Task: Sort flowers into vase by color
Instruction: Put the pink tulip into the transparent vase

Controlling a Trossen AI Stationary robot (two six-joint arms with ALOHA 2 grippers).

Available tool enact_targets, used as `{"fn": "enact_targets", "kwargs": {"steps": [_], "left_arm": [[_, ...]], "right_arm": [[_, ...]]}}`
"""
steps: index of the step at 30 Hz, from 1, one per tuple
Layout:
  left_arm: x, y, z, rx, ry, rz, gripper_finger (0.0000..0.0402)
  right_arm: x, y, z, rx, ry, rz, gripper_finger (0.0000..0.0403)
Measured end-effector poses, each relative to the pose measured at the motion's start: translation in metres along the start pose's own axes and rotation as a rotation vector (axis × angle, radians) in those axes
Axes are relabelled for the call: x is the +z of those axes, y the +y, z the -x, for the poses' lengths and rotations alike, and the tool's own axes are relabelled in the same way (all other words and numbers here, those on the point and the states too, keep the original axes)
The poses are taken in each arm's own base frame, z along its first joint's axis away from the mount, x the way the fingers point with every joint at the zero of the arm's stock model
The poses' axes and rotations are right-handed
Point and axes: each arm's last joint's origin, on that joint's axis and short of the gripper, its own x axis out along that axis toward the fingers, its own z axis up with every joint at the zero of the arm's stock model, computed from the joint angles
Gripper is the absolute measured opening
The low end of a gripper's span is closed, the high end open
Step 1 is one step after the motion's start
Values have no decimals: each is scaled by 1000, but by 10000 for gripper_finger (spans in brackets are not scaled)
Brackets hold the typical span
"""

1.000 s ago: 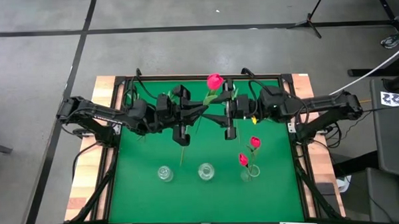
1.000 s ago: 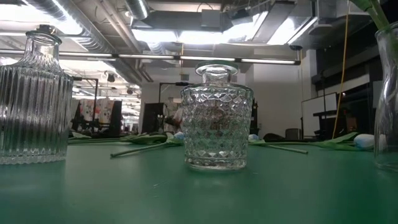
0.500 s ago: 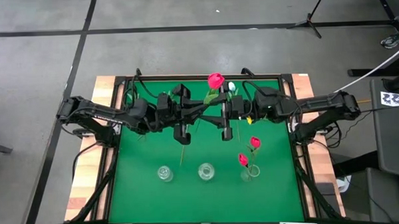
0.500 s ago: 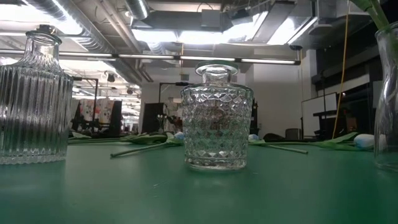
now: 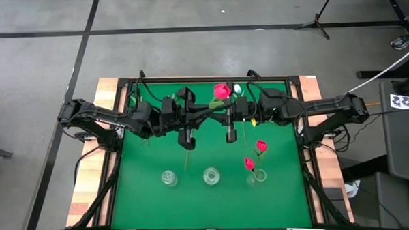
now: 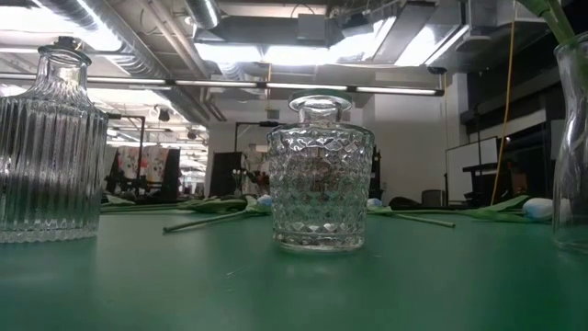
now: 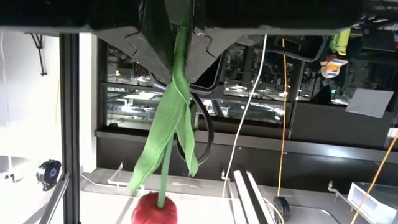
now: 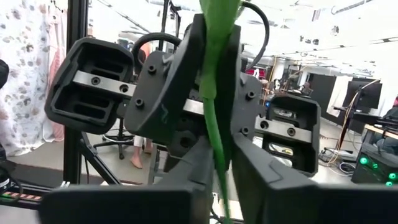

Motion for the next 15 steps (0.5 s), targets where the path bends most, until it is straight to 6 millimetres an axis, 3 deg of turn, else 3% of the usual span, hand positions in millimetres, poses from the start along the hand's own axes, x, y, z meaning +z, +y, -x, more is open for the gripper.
{"fn": "enact_targets", "kwargs": {"steps": [3,15], "left_arm": [[1,0,0,7,-3,1,31],[7,-1,5,-79,121,-134,32]], "right_arm": [[0,0,0,4,1,1,9],[4,1,8,49,32,-1,4]]}}
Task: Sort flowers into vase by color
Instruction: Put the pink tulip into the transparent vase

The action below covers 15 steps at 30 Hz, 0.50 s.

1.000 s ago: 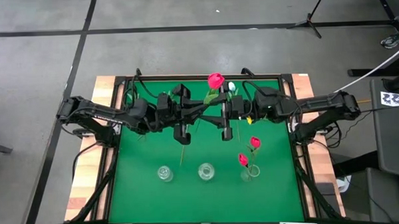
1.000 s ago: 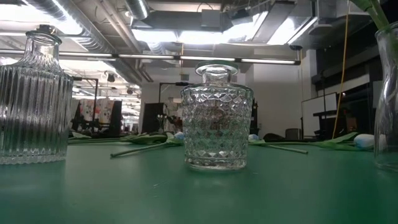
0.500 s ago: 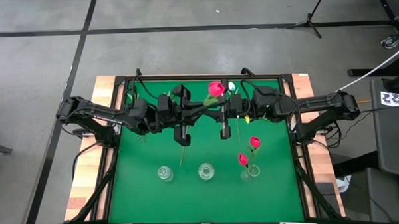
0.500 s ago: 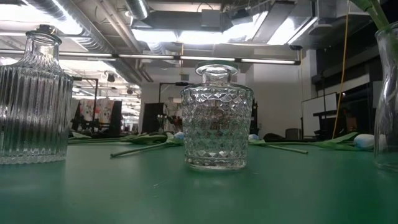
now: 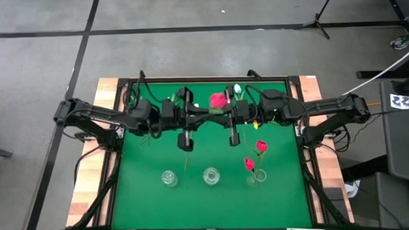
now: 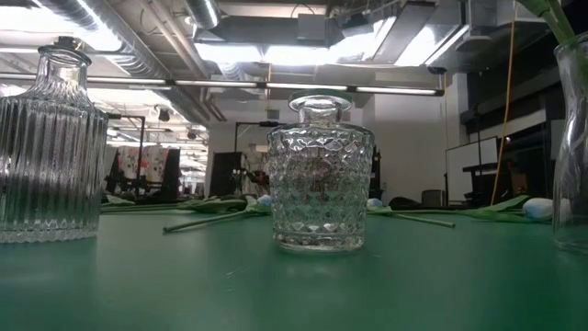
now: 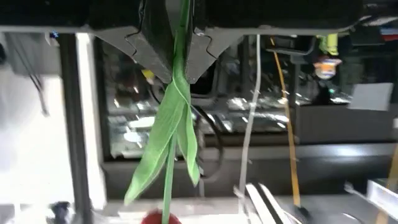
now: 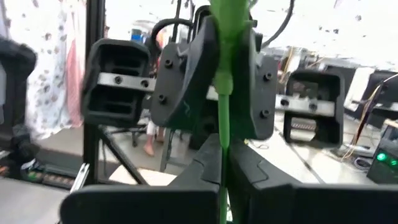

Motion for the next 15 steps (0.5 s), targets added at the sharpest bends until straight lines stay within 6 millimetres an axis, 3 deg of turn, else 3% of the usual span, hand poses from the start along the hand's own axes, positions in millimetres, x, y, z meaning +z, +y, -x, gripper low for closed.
{"fn": "enact_targets", "kwargs": {"steps": [7,10,15], "left_arm": [[13,0,12,-120,74,-54,54],[9,0,16,-149,166,-56,97],[9,0,17,-140,175,-35,182]], "right_arm": [[10,-1,7,-12,-35,8,2],[19,-3,11,-22,-72,13,2],[15,-2,10,-21,-51,28,2]]}}
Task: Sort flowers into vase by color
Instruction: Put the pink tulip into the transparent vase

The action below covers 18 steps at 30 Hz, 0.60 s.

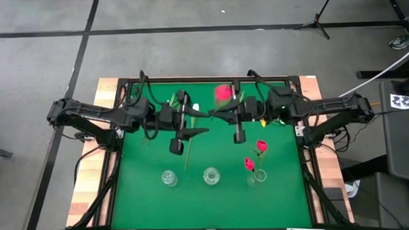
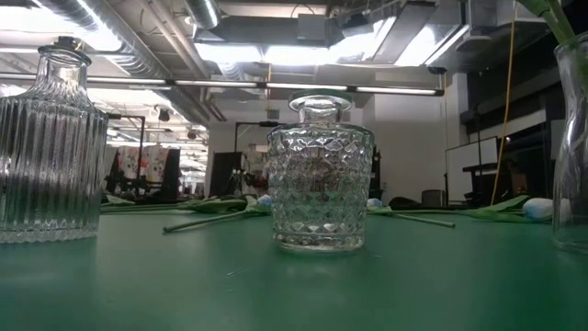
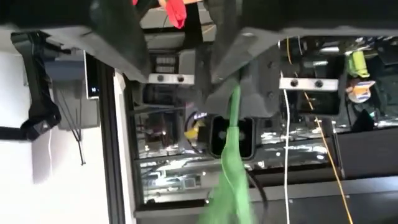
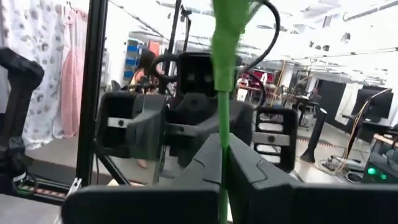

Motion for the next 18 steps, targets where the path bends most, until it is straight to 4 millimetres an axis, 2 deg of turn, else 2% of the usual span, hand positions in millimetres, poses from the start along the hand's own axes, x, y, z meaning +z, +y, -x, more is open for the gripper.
{"fn": "enact_targets", "kwargs": {"steps": [3,5,7,11,15,18], "left_arm": [[-1,2,4,43,62,36,217],[3,5,12,80,106,56,229],[9,7,22,113,135,63,233],[19,7,35,113,158,66,230],[28,6,42,109,135,67,219],[25,6,42,106,163,66,213]], "right_arm": [[13,-1,11,7,-26,8,1],[28,-4,28,-3,-26,22,1],[48,-6,54,-27,-33,29,1],[84,3,115,-113,-17,63,1],[95,21,150,-202,65,32,1],[96,40,159,-229,118,6,1]]}}
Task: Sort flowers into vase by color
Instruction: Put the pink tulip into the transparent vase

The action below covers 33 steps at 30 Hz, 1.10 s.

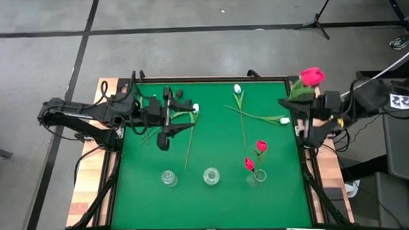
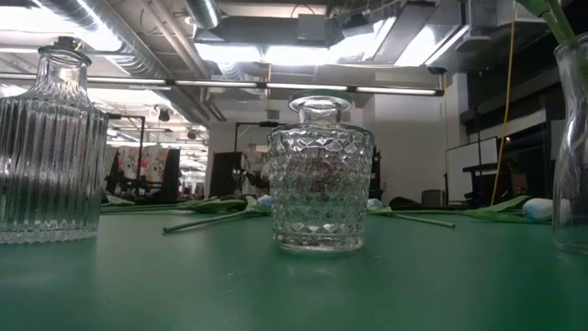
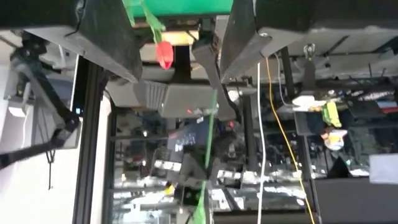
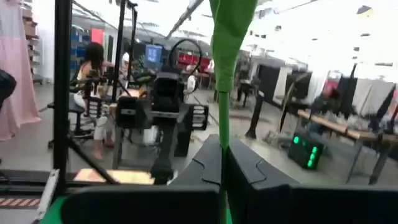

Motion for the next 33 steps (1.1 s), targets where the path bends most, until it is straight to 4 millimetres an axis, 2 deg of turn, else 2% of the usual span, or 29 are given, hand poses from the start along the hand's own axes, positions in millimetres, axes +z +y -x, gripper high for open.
{"fn": "enact_targets", "kwargs": {"steps": [7,10,13,15,19,23,27,33], "left_arm": [[-7,0,-2,4,34,44,204],[-8,0,-2,4,38,51,204],[-7,0,-2,4,31,78,205],[-7,0,-2,5,33,90,205],[-7,-1,-2,2,36,111,202],[-8,-1,-2,2,38,138,204],[-8,-1,-2,3,39,148,201],[-8,-1,-2,3,39,147,200]], "right_arm": [[-22,50,11,61,52,48,1],[-27,65,19,175,-47,66,1],[-28,73,26,333,-202,2,1],[-32,77,29,371,-235,-42,1],[-47,83,33,227,-104,-207,1],[-67,85,48,83,10,-318,1],[-98,93,54,-18,76,-389,1],[-142,106,58,-75,120,-448,1]]}}
